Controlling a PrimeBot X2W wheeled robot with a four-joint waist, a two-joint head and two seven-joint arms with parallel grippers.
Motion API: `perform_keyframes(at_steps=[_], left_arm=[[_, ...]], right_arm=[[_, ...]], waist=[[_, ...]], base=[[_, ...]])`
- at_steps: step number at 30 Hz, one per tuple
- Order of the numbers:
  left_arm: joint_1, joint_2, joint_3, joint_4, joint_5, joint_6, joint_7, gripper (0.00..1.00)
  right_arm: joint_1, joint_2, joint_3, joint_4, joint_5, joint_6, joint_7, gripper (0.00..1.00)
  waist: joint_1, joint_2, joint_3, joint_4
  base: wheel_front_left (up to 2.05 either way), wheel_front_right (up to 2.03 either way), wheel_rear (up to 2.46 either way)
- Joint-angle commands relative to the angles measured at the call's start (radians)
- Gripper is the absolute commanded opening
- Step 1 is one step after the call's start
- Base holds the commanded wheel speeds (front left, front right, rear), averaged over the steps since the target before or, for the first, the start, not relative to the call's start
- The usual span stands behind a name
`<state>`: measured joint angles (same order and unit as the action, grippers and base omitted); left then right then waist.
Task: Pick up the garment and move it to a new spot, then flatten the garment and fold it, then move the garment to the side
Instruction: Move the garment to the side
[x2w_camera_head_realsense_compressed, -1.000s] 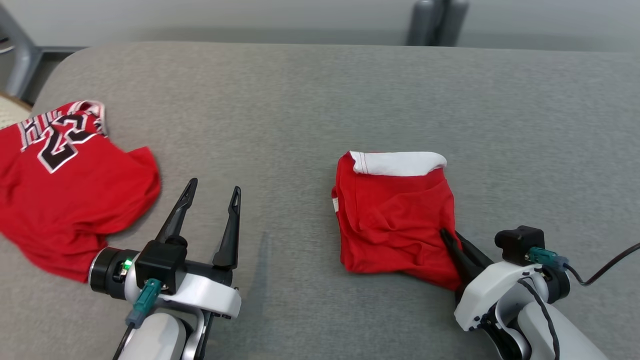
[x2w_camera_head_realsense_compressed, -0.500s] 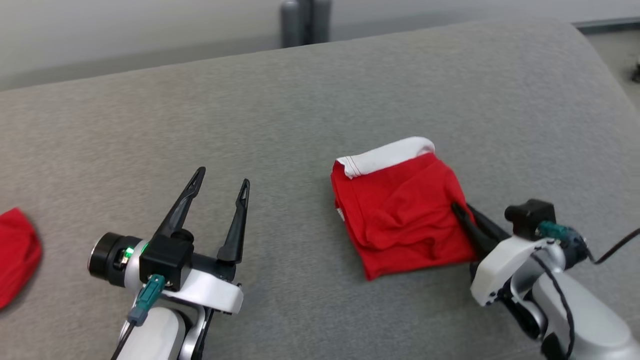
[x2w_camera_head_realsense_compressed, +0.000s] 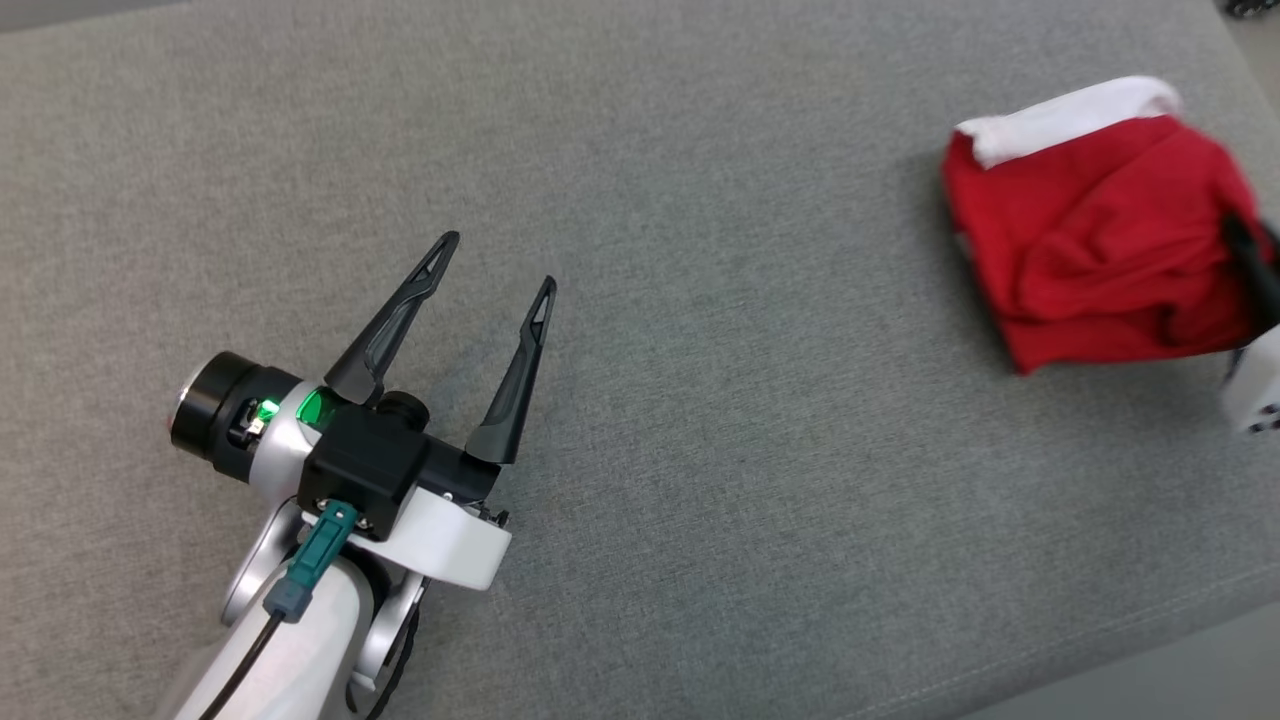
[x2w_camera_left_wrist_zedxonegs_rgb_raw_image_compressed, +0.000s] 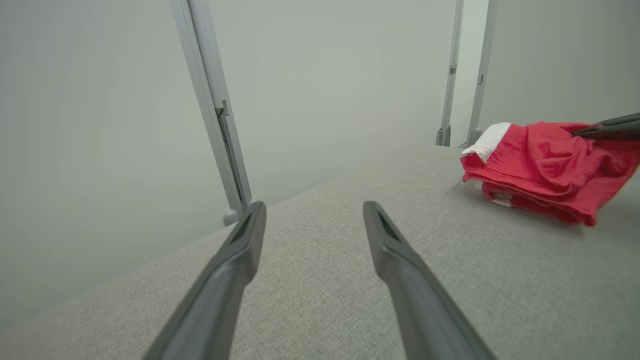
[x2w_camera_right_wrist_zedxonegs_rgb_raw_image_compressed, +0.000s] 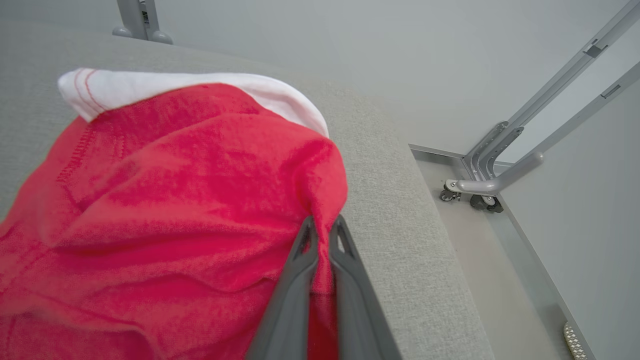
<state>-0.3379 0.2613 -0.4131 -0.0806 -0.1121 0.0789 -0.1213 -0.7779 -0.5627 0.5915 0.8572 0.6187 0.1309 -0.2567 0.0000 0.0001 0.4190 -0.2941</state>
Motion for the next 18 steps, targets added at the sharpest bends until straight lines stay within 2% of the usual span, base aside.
perform_keyframes(at_steps=[1, 4, 7, 10, 14, 15, 16, 17, 18], left_arm=[[-0.024, 0.019, -0.003, -0.037, 0.014, -0.008, 0.016, 1.0], [-0.027, 0.026, -0.005, -0.056, 0.019, -0.008, 0.025, 1.0], [-0.044, 0.051, -0.013, -0.131, 0.046, -0.016, 0.063, 1.0], [-0.061, 0.063, -0.021, -0.176, 0.058, -0.023, 0.086, 1.0], [-0.069, 0.069, -0.028, -0.207, 0.063, -0.024, 0.103, 1.0], [-0.07, 0.069, -0.029, -0.211, 0.063, -0.024, 0.107, 1.0], [-0.07, 0.07, -0.029, -0.212, 0.062, -0.023, 0.108, 1.0], [-0.066, 0.071, -0.028, -0.21, 0.061, -0.021, 0.109, 1.0], [-0.062, 0.072, -0.029, -0.208, 0.058, -0.02, 0.11, 1.0]], right_arm=[[-0.036, -0.042, -0.018, 0.029, 0.015, 0.0, -0.009, 0.0], [-0.046, -0.054, -0.025, 0.044, 0.019, 0.0, -0.01, 0.0], [-0.102, -0.092, -0.079, 0.074, 0.004, 0.0, -0.01, 0.0], [-0.126, -0.103, -0.128, 0.097, -0.039, 0.0, -0.01, 0.0], [-0.132, -0.076, -0.189, 0.151, -0.091, 0.0, -0.01, 0.0], [-0.136, -0.074, -0.202, 0.155, -0.102, 0.0, -0.009, 0.23], [-0.136, -0.068, -0.218, 0.168, -0.112, 0.0, -0.01, 0.5], [-0.132, -0.056, -0.233, 0.183, -0.115, 0.0, -0.009, 1.0], [-0.126, -0.048, -0.243, 0.186, -0.124, 0.0, -0.01, 1.0]], waist=[[0.0, -0.0001, 0.052, 0.011], [0.0, -0.0001, 0.067, 0.015], [0.0, -0.0001, 0.122, 0.02], [0.0, -0.0001, 0.151, 0.022], [0.0, -0.0001, 0.164, 0.017], [0.0, -0.0001, 0.164, 0.014], [0.0, -0.0001, 0.164, 0.01], [0.0, -0.0001, 0.161, 0.005], [0.0, -0.0001, 0.157, 0.002]], base=[[0.0, 0.0, 0.0], [0.0, 0.0, 0.0], [0.0, 0.0, 0.0], [0.0, 0.0, 0.0], [0.0, 0.0, 0.0], [0.0, 0.0, 0.0], [0.0, 0.0, 0.0], [0.0, 0.0, 0.0], [0.0, 0.0, 0.0]])
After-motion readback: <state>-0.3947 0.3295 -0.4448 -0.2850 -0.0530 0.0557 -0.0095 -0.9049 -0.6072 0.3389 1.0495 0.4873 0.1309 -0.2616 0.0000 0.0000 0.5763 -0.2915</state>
